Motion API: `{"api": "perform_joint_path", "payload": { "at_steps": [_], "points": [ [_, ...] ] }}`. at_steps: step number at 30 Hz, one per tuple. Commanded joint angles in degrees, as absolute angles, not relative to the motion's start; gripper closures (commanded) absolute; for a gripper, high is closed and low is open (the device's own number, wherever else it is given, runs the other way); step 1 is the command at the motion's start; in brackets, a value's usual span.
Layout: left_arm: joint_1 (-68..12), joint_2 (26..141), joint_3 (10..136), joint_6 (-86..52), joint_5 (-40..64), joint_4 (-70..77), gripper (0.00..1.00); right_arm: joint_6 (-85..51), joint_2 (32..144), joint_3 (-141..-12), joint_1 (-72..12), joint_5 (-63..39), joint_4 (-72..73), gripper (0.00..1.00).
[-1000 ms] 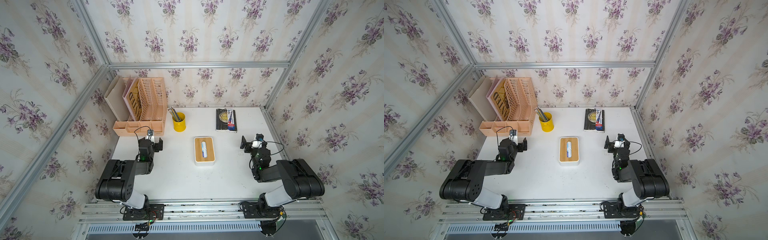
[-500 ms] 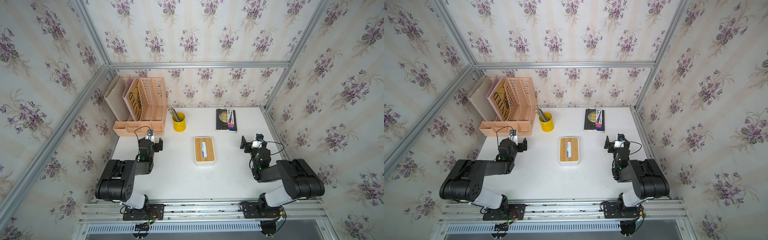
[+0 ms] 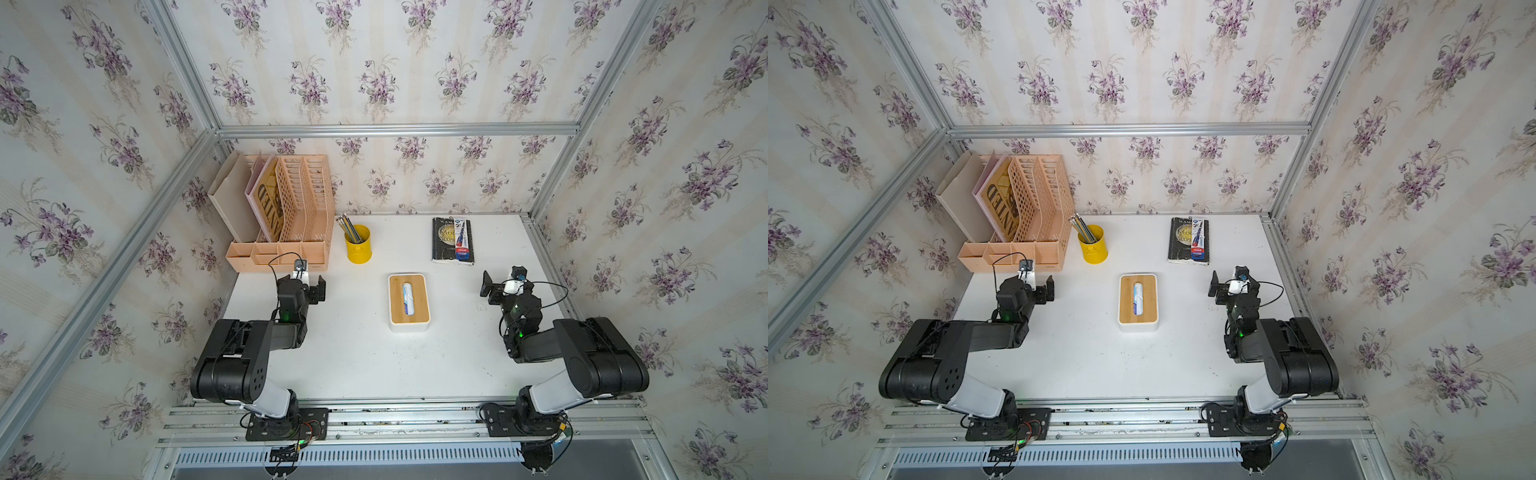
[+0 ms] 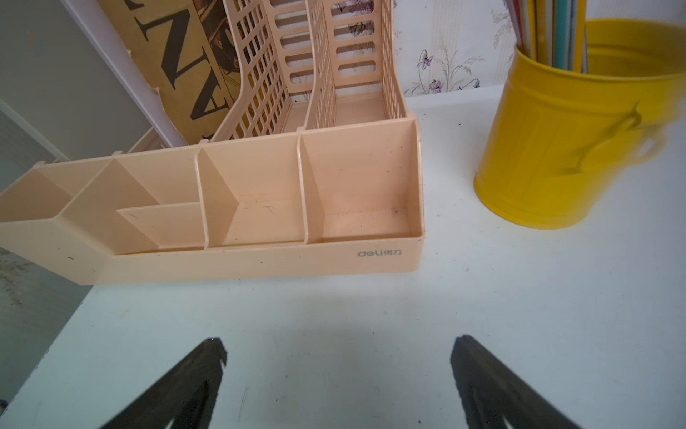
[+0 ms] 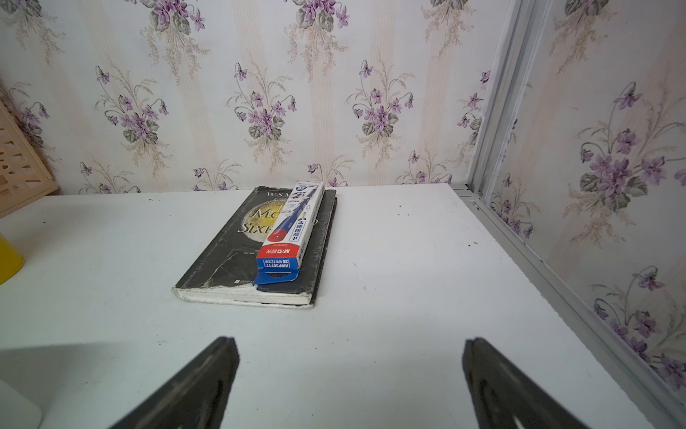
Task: Put the tissue paper into the tissue box
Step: Reset both arms
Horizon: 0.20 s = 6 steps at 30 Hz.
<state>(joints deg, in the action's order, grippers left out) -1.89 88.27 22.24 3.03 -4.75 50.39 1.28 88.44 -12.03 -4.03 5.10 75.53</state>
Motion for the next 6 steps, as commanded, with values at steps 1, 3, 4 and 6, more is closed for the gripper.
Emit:
{"api": "perform_joint_path", "payload": {
  "at_steps": [1, 3, 4, 6],
  "points": [
    [-1.8, 88.3, 22.4, 3.4, -4.6, 51.0, 0.01, 0.5, 88.4, -12.3, -3.8, 4.2, 75.8, 0.00],
    [-1.9, 88.3, 22.4, 3.4, -4.6, 51.0, 0.01, 0.6, 88.4, -12.3, -3.8, 4.2, 75.8, 0.00],
    [-1.8, 88.3, 22.4, 3.4, -4.6, 50.9, 0.01, 0.4, 88.5, -12.4, -3.6, 4.1, 75.8, 0.00],
    [-1.8, 88.3, 22.4, 3.4, -4.6, 51.0, 0.01, 0.4, 88.3, -12.3, -3.6, 4.0, 75.8, 0.00]
  ]
}}
